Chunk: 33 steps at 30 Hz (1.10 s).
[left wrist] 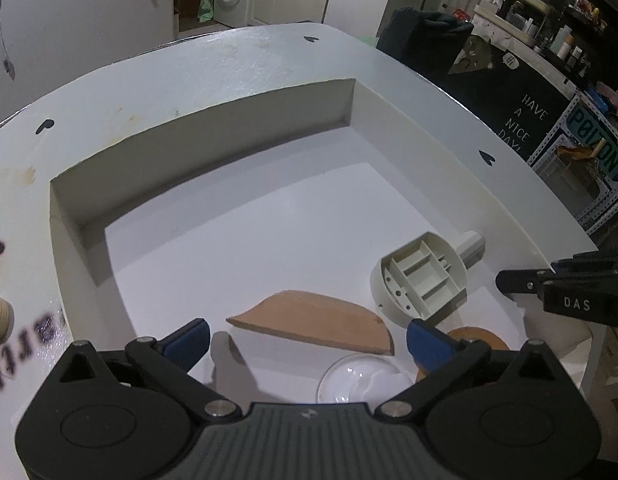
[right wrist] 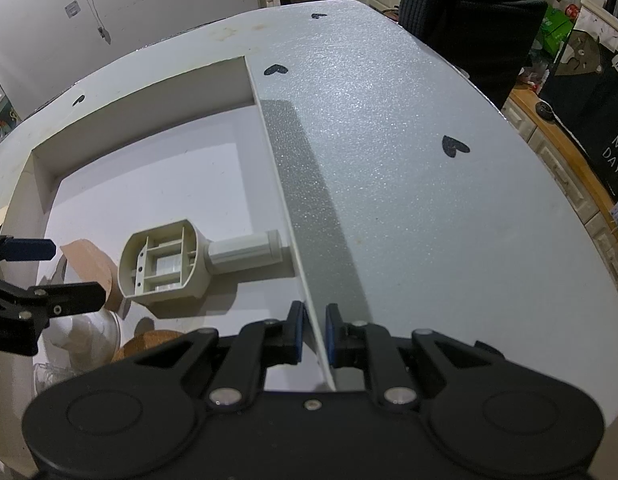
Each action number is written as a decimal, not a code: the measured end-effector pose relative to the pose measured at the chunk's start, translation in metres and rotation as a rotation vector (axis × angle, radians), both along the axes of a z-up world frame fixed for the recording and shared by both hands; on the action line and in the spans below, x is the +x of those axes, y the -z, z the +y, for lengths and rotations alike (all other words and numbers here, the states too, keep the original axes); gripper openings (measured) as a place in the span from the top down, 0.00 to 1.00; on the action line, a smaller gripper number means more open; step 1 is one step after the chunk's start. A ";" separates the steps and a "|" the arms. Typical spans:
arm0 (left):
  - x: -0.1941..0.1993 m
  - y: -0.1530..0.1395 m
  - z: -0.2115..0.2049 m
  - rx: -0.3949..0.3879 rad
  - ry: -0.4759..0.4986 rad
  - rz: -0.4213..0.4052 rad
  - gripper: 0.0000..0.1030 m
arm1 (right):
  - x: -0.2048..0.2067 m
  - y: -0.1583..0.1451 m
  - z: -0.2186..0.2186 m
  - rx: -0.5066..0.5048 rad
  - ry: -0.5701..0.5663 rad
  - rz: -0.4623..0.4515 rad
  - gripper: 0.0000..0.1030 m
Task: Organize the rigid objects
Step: 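Carry the wooden wedge with the left tool into the tray and release, then move the left tool back and close on the mint-green tape measure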
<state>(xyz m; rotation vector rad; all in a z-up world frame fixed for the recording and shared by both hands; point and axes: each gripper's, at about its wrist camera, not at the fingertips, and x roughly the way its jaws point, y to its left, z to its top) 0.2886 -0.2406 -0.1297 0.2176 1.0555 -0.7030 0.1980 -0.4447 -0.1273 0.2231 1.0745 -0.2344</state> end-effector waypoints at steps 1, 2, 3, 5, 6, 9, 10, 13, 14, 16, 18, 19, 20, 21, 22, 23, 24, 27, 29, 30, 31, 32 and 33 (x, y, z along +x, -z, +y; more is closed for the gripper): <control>-0.001 -0.001 0.000 0.001 0.002 0.000 0.00 | 0.001 0.000 0.000 0.000 0.000 0.000 0.87; -0.002 -0.001 0.001 0.001 0.002 0.000 0.00 | 0.000 0.000 0.000 0.000 0.000 0.000 0.87; -0.003 -0.002 0.002 0.002 0.002 -0.001 0.00 | 0.000 0.000 0.000 0.000 0.000 0.000 0.87; -0.005 -0.004 0.003 0.002 0.002 -0.003 0.00 | 0.000 0.000 0.000 0.000 0.000 0.000 0.87; -0.007 -0.005 0.003 0.001 0.003 -0.005 0.00 | 0.000 0.000 0.000 0.000 0.000 0.000 0.87; -0.013 -0.012 0.006 -0.008 0.006 -0.013 0.00 | 0.000 0.000 0.000 0.001 -0.001 0.000 0.87; -0.015 -0.016 0.007 -0.014 0.009 -0.017 0.00 | 0.000 0.000 0.000 0.000 -0.001 0.000 0.87; -0.023 -0.027 0.011 -0.034 0.019 -0.030 0.00 | 0.000 0.000 0.000 0.000 -0.002 0.000 0.87; -0.026 -0.031 0.012 -0.039 0.021 -0.038 0.00 | 0.000 0.000 0.000 0.000 -0.001 0.000 0.87; -0.033 -0.039 0.015 -0.052 0.025 -0.054 0.00 | 0.000 0.000 0.000 0.001 -0.001 0.000 0.87; -0.041 -0.048 0.018 -0.073 0.030 -0.068 0.00 | 0.000 0.000 0.000 0.000 -0.001 0.000 0.87; -0.044 -0.052 0.020 -0.084 0.032 -0.074 0.00 | 0.000 0.000 0.000 -0.001 -0.001 0.000 0.87; -0.048 -0.056 0.022 -0.096 0.035 -0.082 0.00 | 0.000 0.000 0.000 -0.001 -0.001 0.000 0.87; -0.052 -0.061 0.024 -0.109 0.035 -0.092 0.00 | 0.000 0.000 0.000 -0.001 -0.002 0.000 0.87; -0.055 -0.065 0.026 -0.119 0.035 -0.099 0.00 | 0.000 0.000 0.000 -0.001 -0.002 0.000 0.87; -0.058 -0.069 0.029 -0.128 0.035 -0.107 0.00 | 0.000 0.000 0.000 -0.001 -0.002 0.000 0.87; -0.062 -0.073 0.031 -0.135 0.034 -0.115 0.00 | 0.000 0.000 0.000 -0.001 -0.002 0.000 0.87; -0.069 -0.083 0.042 -0.153 0.020 -0.137 0.00 | 0.000 0.000 0.000 -0.001 -0.002 0.000 0.87; -0.071 -0.089 0.051 -0.166 -0.006 -0.146 0.00 | 0.000 0.000 0.000 -0.001 -0.002 0.000 0.87; -0.071 -0.093 0.056 -0.171 -0.026 -0.156 0.00 | 0.000 0.000 0.000 -0.002 -0.002 -0.001 0.87; -0.070 -0.096 0.062 -0.176 -0.053 -0.167 0.00 | 0.000 0.000 0.001 -0.002 -0.001 -0.001 0.87; -0.070 -0.099 0.068 -0.178 -0.077 -0.177 0.00 | 0.000 0.000 0.000 -0.002 -0.002 -0.001 0.87; -0.068 -0.101 0.074 -0.178 -0.103 -0.185 0.00 | 0.000 0.000 0.000 -0.002 -0.001 -0.001 0.87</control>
